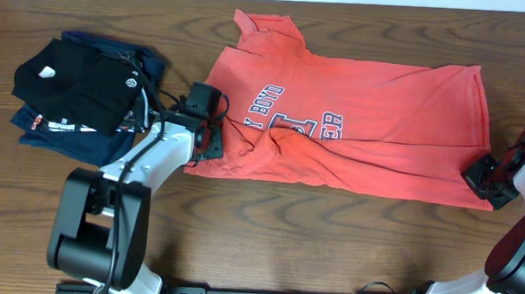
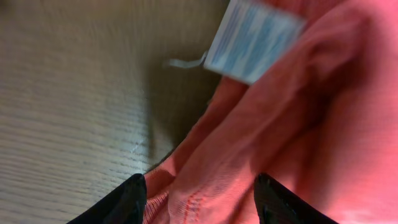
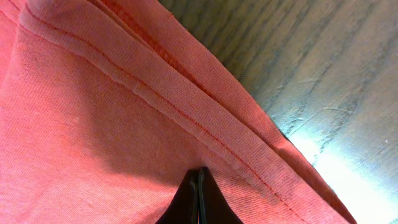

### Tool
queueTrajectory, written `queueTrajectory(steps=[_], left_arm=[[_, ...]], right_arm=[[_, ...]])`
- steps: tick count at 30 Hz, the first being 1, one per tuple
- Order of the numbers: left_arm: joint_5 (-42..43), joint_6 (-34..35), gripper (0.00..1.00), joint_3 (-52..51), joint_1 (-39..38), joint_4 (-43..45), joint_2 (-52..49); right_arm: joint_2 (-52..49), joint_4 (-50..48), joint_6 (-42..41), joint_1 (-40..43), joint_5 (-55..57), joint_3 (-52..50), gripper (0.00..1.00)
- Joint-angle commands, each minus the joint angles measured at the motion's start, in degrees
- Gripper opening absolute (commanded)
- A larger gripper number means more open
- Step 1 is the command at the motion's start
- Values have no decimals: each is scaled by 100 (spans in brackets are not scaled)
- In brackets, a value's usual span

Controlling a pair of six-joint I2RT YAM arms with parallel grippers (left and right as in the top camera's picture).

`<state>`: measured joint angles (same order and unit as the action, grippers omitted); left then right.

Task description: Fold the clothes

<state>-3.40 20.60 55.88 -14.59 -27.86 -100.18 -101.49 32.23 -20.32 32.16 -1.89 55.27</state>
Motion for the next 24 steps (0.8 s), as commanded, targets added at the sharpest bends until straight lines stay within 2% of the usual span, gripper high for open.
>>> queueTrajectory(steps=[1, 4, 10, 15, 21, 24], left_arm=[[-26, 70, 57, -98, 92, -24, -205], [-26, 74, 44, -129, 221, -120, -304], [-24, 278, 8, -129, 474, -1036, -330], [-22, 697, 6, -131, 518, -2072, -330], [70, 713, 6, -131, 514, -2889, -330], [87, 717, 6, -131, 514, -3257, -319]], right_arm=[[-83, 138, 66, -31, 428, -149, 1], [-83, 337, 59, -31, 769, -149, 1], [-83, 446, 0, -13, 1064, -149, 1], [-83, 868, -323, 103, 1611, -149, 1], [-83, 1606, -894, 382, 1853, -149, 1], [-70, 1670, -903, 518, 1836, -149, 1]])
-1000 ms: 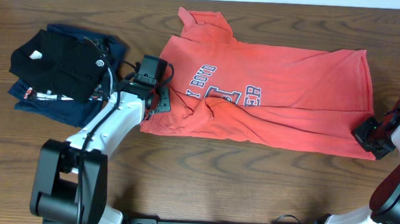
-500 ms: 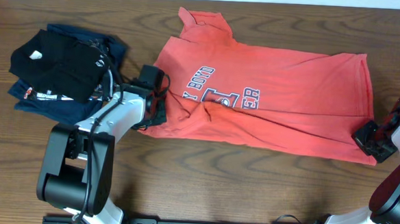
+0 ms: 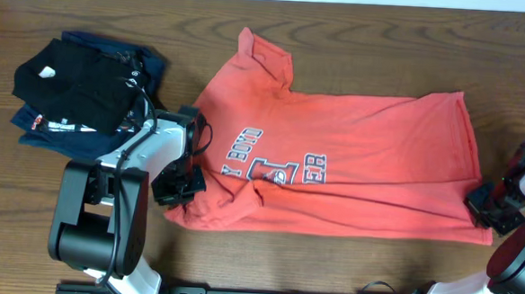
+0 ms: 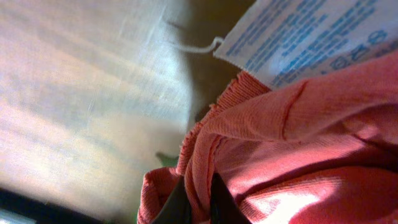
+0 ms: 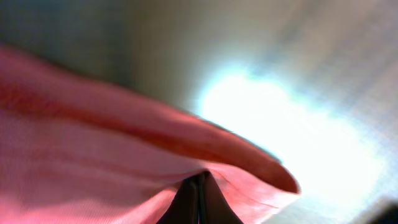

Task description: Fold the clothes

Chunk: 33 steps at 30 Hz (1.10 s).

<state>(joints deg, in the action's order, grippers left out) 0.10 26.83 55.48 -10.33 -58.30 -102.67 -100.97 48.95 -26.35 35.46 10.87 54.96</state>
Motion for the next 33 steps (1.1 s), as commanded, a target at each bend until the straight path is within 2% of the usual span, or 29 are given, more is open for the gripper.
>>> queueTrajectory(steps=[1, 9, 10, 12, 13, 14, 15, 19, 22, 25, 27, 33], left_arm=[[-243, 94, 6, -92, 87, -304, -57], [-223, -33, 7, -83, 87, -498, 715], [-223, -133, 14, -70, 87, -466, 866], [-225, -168, 57, -17, 87, -435, 1176], [-225, -168, 75, 22, 87, -422, 1309], [-225, -168, 88, 66, 87, -415, 1436], [-225, -170, 91, 111, 87, -404, 1552], [-221, -245, 95, 256, 87, -245, 1956], [-111, -531, 95, 328, 87, 243, 2201], [400, -1189, 95, 433, 87, 1027, 2339], [553, -1346, 95, 555, 87, 1528, 2310], [553, -1744, 95, 1456, 90, 2223, 1519]], right_arm=[[-101, 22, -299, 232, 529, -118, 1], [680, -15, -197, 330, 114, -59, 1], [852, -87, -94, 321, -52, -50, 1], [1261, -251, 146, 299, -468, -37, 2], [1456, -356, 262, 295, -678, -37, 4], [1650, -470, 400, 280, -909, -37, 7], [1875, -621, 570, 260, -1209, -37, 9], [2500, -1003, 1099, 153, -2131, -37, 24], [2660, -1130, 1360, 17, -2586, -37, 27], [2632, -1060, 1515, -184, -2680, -37, 30], [2601, -1038, 1580, -341, -2680, -37, 34], [2551, -1043, 1639, -737, -2673, -37, 37]])
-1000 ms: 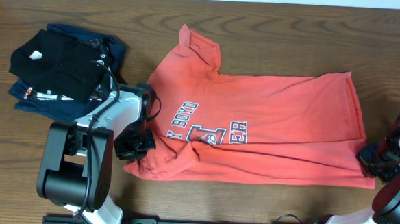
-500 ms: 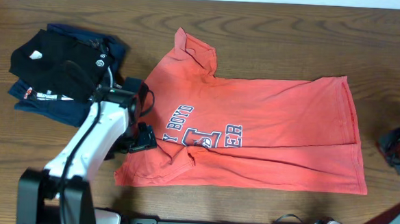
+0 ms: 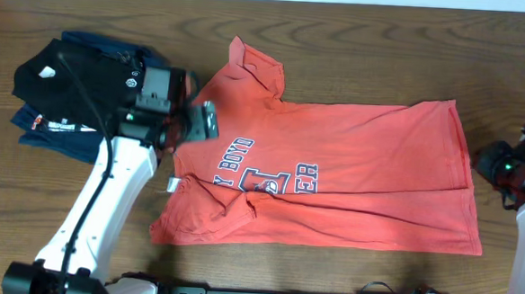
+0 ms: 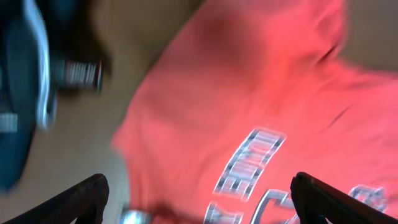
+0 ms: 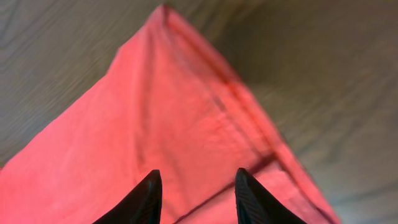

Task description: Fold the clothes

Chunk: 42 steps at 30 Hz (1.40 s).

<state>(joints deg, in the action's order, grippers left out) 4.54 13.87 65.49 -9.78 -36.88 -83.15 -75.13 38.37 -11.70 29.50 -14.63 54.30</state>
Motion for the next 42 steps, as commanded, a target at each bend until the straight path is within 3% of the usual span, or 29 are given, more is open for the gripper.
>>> queueTrajectory(steps=[1, 11, 18, 22, 26, 29, 32, 34, 39, 42], left_arm=[[107, -564, 95, 710, 35, 105, -708], [216, -1283, 99, 2979, 42, 420, -3445], [1010, -1233, 97, 3331, 44, 1628, -4415], [1322, -730, 86, 3331, 13, 2017, -4666], [1331, -645, 71, 3331, -66, 2074, -4859], [1445, -643, 55, 3329, -157, 2072, -4968], [1451, -627, 26, 3335, -232, 2072, -4959], [1451, -621, 14, 3340, -229, 2068, -4883], [1453, -562, 9, 3340, -203, 1891, -4437], [1453, -562, 9, 3338, -221, 1641, -4144]], right_arm=[[-31, 33, 175, -162, -109, 28, 37], [-52, 306, 284, -177, -35, 28, 37], [-52, 411, 363, -177, -9, 28, 36], [-52, 426, 367, -177, 79, 26, 36], [-52, 422, 367, -177, 94, 28, 34], [-52, 413, 367, -175, 140, 26, 31], [-52, 378, 365, -175, 234, 28, 27], [-52, 326, 363, -177, 240, 26, 22], [-188, 146, 385, -247, 219, 31, 16], [-538, 17, 516, -404, 105, 96, 24]])
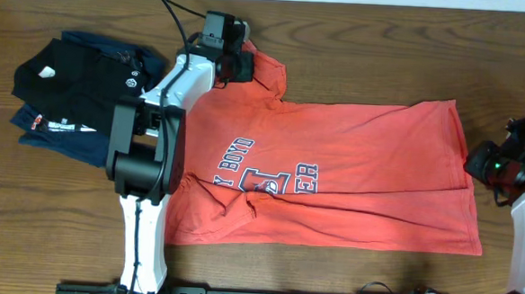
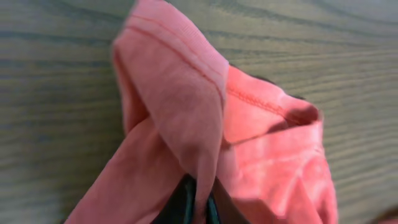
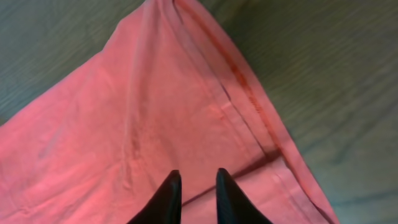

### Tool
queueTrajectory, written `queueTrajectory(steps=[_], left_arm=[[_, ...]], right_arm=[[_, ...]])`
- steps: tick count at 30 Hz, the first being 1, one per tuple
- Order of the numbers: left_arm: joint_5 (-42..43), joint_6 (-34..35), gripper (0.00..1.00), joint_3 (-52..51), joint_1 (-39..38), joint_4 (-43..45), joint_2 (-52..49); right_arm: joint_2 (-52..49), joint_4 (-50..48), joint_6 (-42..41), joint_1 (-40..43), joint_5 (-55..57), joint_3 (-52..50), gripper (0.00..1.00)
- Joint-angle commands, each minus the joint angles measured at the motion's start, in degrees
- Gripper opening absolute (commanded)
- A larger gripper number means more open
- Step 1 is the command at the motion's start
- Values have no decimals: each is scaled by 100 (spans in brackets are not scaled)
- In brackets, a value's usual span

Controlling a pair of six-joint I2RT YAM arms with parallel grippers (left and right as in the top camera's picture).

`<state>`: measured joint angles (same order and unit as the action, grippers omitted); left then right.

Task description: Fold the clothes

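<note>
A red T-shirt (image 1: 352, 161) with a printed chest lies spread flat on the wooden table (image 1: 358, 35), neck to the left. My left gripper (image 1: 235, 63) is at the far sleeve and shut on a fold of it; the left wrist view shows the sleeve (image 2: 180, 81) bunched and pinched between the fingers (image 2: 186, 200). My right gripper (image 1: 488, 166) hovers at the shirt's right edge. In the right wrist view it is (image 3: 196, 193) open over the stitched hem (image 3: 249, 106), nothing between its fingers.
A pile of black and navy clothes (image 1: 76, 88) lies at the left of the table, close to the left arm. Bare wood surrounds the shirt at the far side and along the near edge.
My left gripper was open above the shirt's shoulder area; now it is at the far sleeve and shut on it. The right gripper's fingers stand closer together, still open, at the right edge.
First the left gripper's fingers stood round the shirt's near left edge and the right was shut on its near right corner. Then both were shut on it, the shirt lying nearer the front. Later both were open and the shirt flat. Now the left holds the far sleeve.
</note>
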<state>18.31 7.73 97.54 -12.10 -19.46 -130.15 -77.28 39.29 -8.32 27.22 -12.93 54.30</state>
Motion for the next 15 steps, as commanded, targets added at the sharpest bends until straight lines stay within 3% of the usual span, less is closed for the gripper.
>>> queueTrajectory(steps=[1, 9, 15], left_arm=[[76, 52, 9, 133, 0, -203, 643], [72, 50, 8, 133, -9, -1248, 1029], [70, 48, 6, 133, -9, -1659, 1029]], right_arm=[[-476, -162, 177, -232, -66, 146, 27], [-2251, -793, 216, -671, 114, 1355, 40], [-3320, -1399, -142, -721, 195, 1965, 39]])
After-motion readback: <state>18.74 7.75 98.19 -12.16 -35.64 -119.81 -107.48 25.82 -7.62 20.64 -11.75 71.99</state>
